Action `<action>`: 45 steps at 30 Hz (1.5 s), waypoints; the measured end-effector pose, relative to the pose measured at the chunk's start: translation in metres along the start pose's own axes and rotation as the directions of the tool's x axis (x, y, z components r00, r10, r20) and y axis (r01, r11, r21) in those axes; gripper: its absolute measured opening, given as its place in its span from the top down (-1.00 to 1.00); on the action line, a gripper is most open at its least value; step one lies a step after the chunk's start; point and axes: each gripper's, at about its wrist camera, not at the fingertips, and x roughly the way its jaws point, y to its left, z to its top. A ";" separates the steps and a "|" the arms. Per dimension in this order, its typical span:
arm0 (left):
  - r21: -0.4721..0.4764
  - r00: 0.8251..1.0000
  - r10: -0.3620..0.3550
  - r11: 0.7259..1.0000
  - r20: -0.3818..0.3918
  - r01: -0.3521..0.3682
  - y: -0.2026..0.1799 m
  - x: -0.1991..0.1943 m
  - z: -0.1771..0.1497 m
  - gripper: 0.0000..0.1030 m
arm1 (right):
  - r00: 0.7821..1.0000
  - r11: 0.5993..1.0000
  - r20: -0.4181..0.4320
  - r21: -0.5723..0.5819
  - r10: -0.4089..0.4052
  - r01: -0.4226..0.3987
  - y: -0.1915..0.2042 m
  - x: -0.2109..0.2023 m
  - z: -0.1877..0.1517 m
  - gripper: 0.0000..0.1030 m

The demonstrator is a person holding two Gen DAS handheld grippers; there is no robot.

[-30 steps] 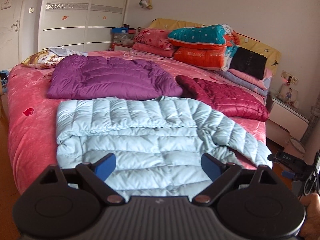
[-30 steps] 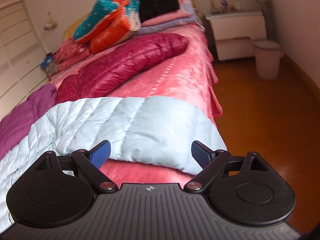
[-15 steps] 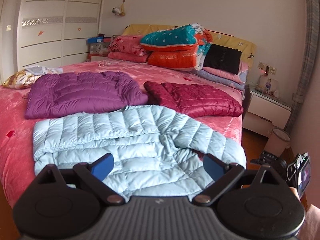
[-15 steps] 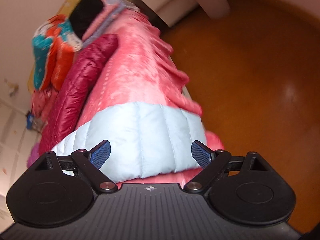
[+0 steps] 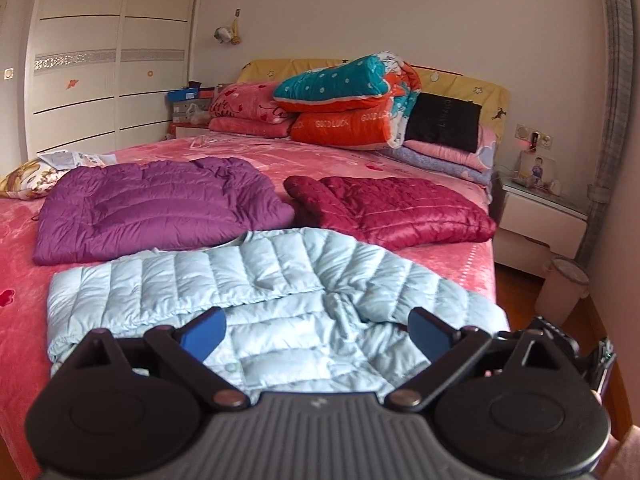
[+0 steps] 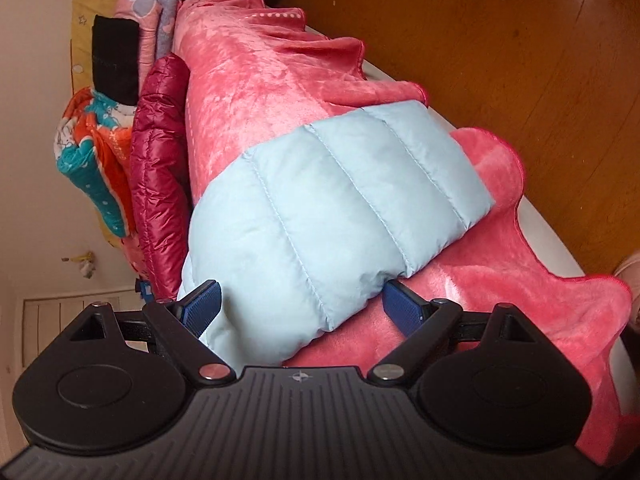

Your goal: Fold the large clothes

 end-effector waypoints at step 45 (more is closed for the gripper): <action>-0.589 0.989 0.120 0.807 0.085 -0.047 0.271 0.088 -0.005 -0.90 | 0.957 0.022 0.055 -0.998 0.286 0.051 0.291 0.054 -0.278 0.37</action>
